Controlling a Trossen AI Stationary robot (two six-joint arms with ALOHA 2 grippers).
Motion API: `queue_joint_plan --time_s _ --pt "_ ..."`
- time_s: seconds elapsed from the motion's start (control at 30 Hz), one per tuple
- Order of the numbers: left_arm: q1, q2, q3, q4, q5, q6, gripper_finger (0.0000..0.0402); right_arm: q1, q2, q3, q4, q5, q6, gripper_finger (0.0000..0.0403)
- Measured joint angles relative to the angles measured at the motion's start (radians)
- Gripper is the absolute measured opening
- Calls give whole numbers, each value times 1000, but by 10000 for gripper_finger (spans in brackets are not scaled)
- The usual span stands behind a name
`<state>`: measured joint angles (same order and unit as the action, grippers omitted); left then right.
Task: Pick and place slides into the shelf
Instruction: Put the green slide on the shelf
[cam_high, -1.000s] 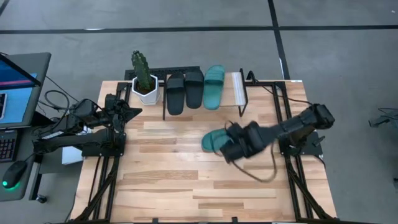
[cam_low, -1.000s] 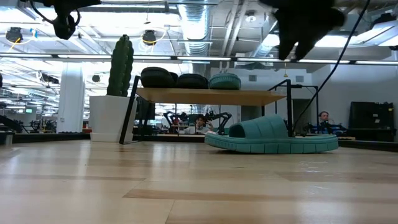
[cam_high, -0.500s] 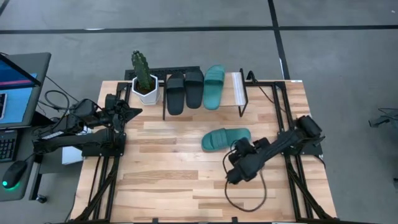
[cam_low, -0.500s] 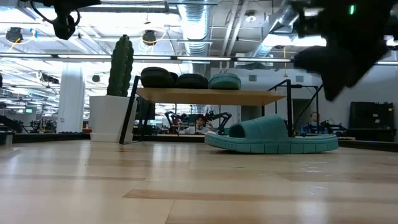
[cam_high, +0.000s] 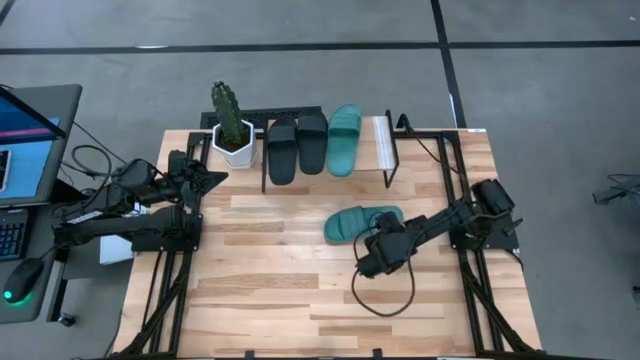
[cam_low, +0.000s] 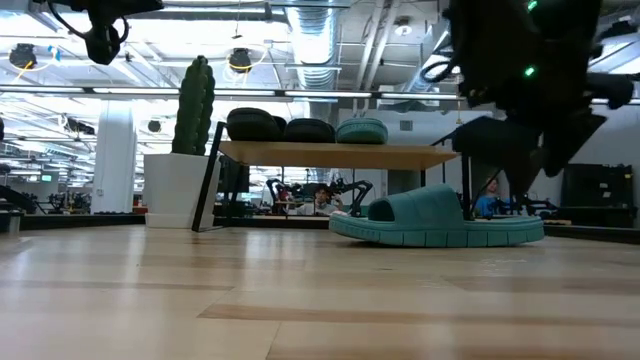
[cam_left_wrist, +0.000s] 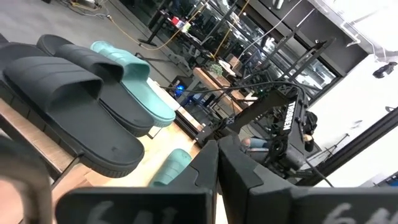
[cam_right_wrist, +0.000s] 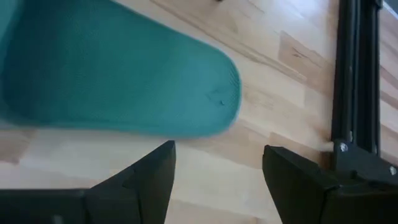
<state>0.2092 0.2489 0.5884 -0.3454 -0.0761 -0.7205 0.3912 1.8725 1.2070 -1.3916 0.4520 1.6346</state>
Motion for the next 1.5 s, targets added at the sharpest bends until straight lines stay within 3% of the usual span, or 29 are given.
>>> queue_joint_plan --time_s 0.33,0.63,0.9,1.2,1.33,1.5 --pt "0 0 0 -1 0 -1 0 -95 1 -2 69 104 -150 167" --pt "0 0 0 -1 0 -1 0 -133 1 -2 426 98 -360 144" --pt "0 0 0 -1 0 -1 0 -120 1 -1 697 12 -379 135" --pt "0 0 0 -1 0 -2 0 -88 1 -1 984 13 -440 132" --pt "0 0 0 -1 0 -2 0 -74 1 -1 1108 19 -550 130" --pt "0 0 0 -1 0 -2 0 -39 1 -1 1196 16 -825 126"
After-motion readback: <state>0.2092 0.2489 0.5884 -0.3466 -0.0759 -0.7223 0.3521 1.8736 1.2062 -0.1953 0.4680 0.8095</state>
